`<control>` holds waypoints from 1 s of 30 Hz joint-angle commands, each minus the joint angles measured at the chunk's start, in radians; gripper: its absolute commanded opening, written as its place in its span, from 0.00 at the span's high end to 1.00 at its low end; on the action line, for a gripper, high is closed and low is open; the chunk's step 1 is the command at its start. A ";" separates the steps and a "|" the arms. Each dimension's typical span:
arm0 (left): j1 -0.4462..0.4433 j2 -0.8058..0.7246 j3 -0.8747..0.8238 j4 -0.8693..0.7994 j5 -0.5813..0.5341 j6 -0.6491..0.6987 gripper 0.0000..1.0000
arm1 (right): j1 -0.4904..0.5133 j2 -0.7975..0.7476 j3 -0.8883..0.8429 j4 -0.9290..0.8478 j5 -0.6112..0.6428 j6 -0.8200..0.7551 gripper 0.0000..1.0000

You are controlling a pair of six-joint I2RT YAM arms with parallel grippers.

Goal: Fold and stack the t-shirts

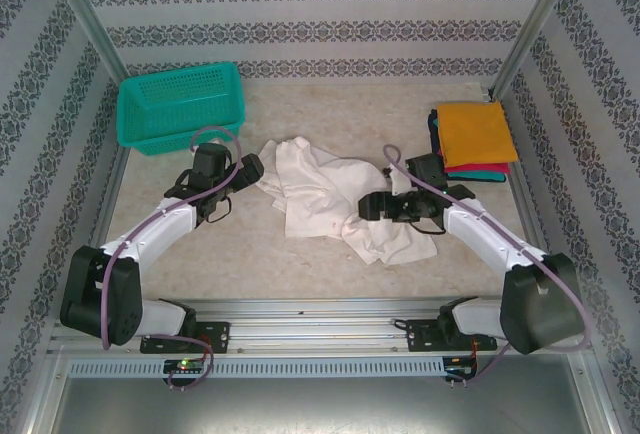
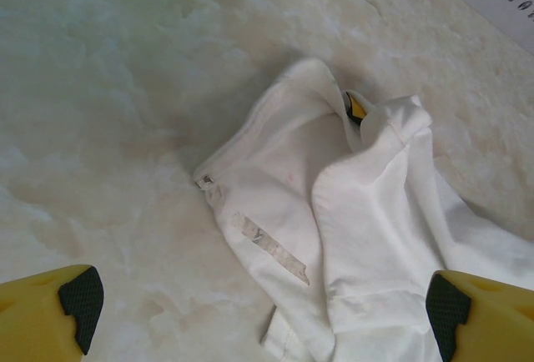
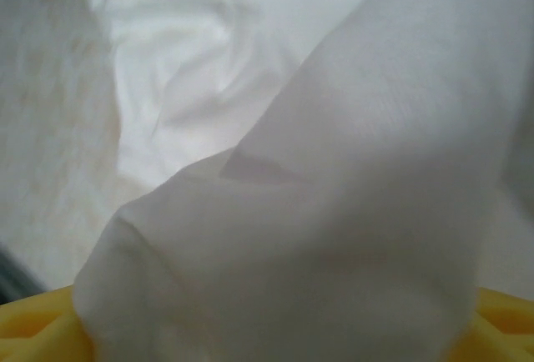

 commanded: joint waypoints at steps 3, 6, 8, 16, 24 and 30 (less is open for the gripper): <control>0.007 0.034 0.002 0.063 0.059 -0.028 0.00 | 0.013 -0.078 0.001 0.075 -0.122 -0.006 0.17; -0.010 0.063 0.003 0.082 0.103 -0.069 0.00 | -0.022 -0.106 -0.001 0.090 -0.052 0.020 0.18; -0.043 0.083 -0.001 0.095 0.103 -0.099 0.00 | -0.054 -0.106 -0.006 0.105 -0.047 0.040 0.18; -0.215 0.199 -0.014 0.120 0.086 -0.203 0.22 | -0.103 -0.059 -0.012 0.148 -0.020 0.073 0.18; -0.285 0.298 -0.002 0.097 0.107 -0.234 0.42 | -0.109 -0.024 -0.015 0.179 -0.013 0.081 0.18; -0.303 0.372 0.041 0.109 0.124 -0.236 0.58 | -0.111 -0.005 -0.021 0.190 -0.013 0.085 0.18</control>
